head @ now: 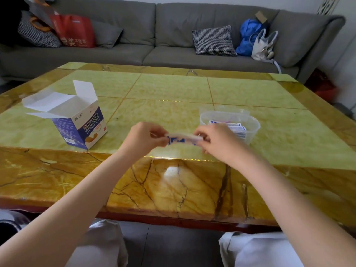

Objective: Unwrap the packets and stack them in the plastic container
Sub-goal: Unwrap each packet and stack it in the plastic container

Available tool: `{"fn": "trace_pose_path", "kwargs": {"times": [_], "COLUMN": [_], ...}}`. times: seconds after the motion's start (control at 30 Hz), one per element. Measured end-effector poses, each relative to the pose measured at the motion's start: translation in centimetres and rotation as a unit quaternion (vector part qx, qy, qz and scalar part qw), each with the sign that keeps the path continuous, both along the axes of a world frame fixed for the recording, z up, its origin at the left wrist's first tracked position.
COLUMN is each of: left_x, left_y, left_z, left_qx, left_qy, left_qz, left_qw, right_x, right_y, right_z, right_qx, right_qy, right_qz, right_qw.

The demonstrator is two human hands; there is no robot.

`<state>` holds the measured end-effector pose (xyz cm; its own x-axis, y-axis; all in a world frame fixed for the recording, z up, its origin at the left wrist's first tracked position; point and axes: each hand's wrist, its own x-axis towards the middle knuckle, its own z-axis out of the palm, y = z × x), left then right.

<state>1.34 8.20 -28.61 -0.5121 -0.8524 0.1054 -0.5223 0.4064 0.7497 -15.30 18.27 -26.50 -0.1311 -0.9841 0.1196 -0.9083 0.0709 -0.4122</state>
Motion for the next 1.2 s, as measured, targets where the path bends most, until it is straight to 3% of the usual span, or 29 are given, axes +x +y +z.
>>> {"fn": "trace_pose_path", "kwargs": {"times": [0.1,0.17,0.3,0.5,0.8,1.1,1.2], "left_x": [-2.0,-4.1,-8.0,-11.8,-13.5,-13.5,-13.6], "left_y": [-0.1,0.1,0.5,-0.1,-0.6,0.7,2.6], "left_z": [1.8,2.5,2.9,2.3,1.3,2.6,3.1], "left_qx": [0.078,0.058,-0.046,-0.173,-0.246,-0.325,-0.342], "left_qy": [0.175,0.196,0.158,-0.003,-0.151,-0.233,-0.241], "left_qz": [0.025,0.033,0.062,0.032,0.007,-0.006,-0.066], "left_qw": [0.981,0.978,0.984,0.984,0.957,0.917,0.906], "right_x": [-1.9,-3.3,-5.8,-8.8,-10.0,-9.4,-9.2], "right_y": [-0.4,-0.6,-0.8,-1.3,-2.1,-1.8,-1.7], "right_z": [1.6,2.1,1.8,1.1,-0.3,-0.3,-0.2], "right_qx": [-0.14,-0.211,-0.241,-0.162,-0.059,-0.04,-0.033], "right_qy": [-0.095,-0.13,-0.111,-0.017,0.046,0.115,0.116], "right_qz": [-0.078,-0.136,-0.227,-0.254,-0.261,-0.258,-0.264], "right_qw": [0.983,0.959,0.937,0.953,0.962,0.958,0.957]}}
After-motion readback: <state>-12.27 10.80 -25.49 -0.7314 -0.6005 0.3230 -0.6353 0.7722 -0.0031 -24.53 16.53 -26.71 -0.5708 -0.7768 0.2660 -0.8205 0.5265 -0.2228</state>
